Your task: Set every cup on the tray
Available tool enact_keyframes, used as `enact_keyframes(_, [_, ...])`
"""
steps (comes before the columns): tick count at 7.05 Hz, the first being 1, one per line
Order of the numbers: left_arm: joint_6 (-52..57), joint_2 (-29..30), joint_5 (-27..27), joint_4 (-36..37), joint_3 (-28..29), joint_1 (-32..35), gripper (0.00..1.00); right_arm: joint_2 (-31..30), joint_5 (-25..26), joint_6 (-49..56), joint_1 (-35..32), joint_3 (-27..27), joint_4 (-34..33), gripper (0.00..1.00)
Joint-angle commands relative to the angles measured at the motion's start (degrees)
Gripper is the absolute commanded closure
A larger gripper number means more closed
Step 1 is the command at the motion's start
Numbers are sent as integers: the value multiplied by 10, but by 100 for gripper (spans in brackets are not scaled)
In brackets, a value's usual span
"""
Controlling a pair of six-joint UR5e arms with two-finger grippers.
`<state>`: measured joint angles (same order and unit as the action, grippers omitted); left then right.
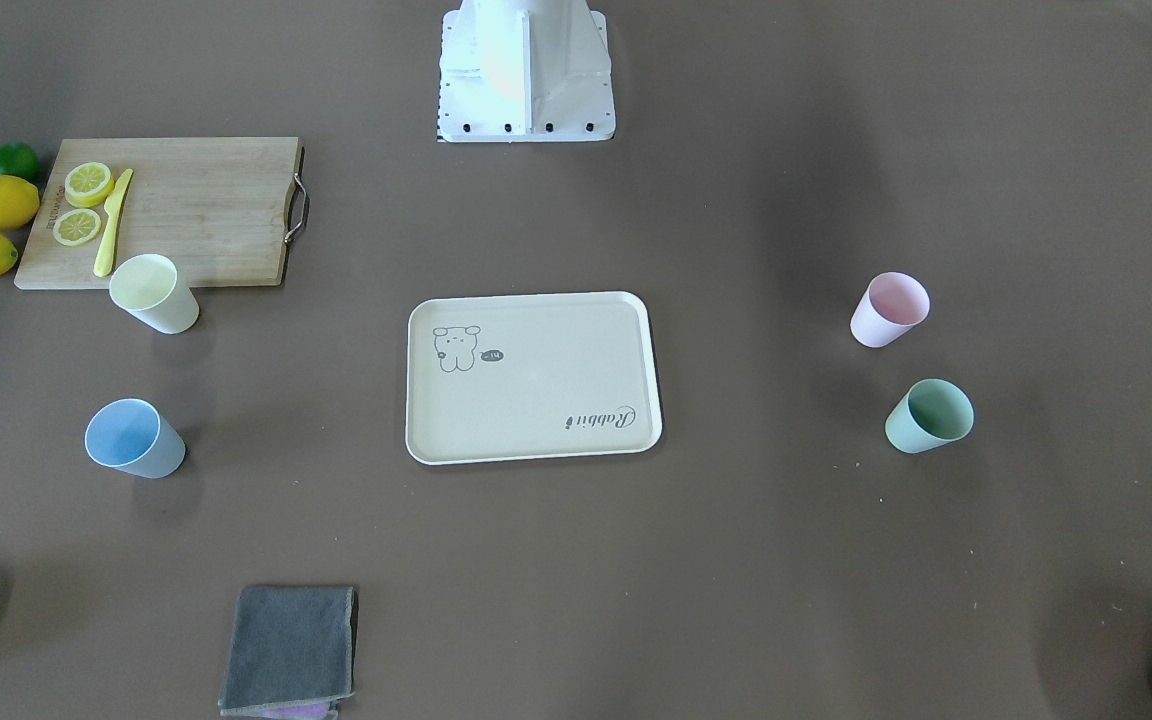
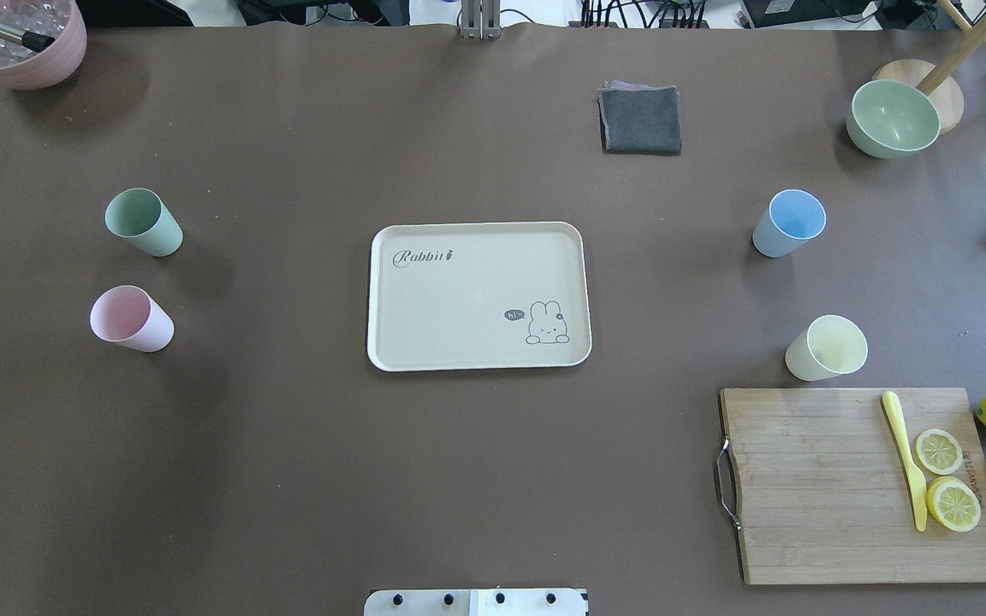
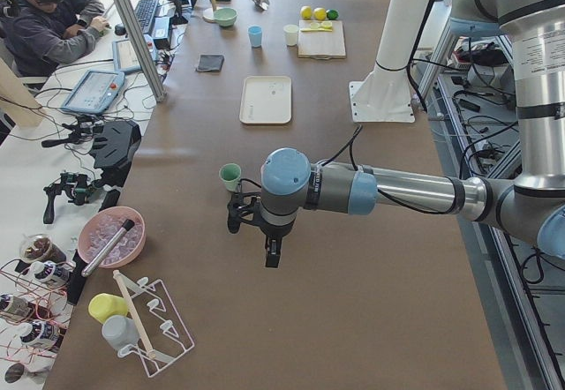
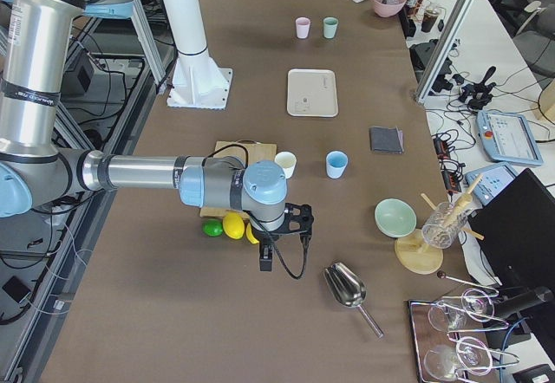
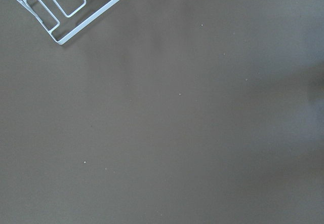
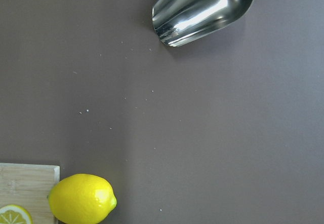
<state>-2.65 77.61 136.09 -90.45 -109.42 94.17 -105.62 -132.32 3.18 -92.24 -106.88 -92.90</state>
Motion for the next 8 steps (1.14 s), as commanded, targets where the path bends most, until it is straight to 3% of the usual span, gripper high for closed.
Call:
enact_keyframes(1, [0, 1, 0, -23, -43, 2, 2, -1, 0, 0, 0, 2, 3, 0])
enact_keyframes(3, [-3, 4, -2, -64, -32, 2, 2, 5, -7, 0, 0, -6, 5, 0])
enact_keyframes(4, [-7, 3, -1, -119, -36, 3, 2, 17, -12, -5, 0, -20, 6, 0])
enact_keyframes(5, [-2, 5, -4, -199, -15, 4, 2, 31, -10, -7, 0, -31, 23, 0])
enact_keyframes(6, [-8, 55, -7, -299, 47, 3, 2, 47, -9, -8, 0, -18, 83, 0])
enact_keyframes(8, [-12, 68, 15, -316, 78, 1, 2, 35, -6, -7, -1, -1, 140, 0])
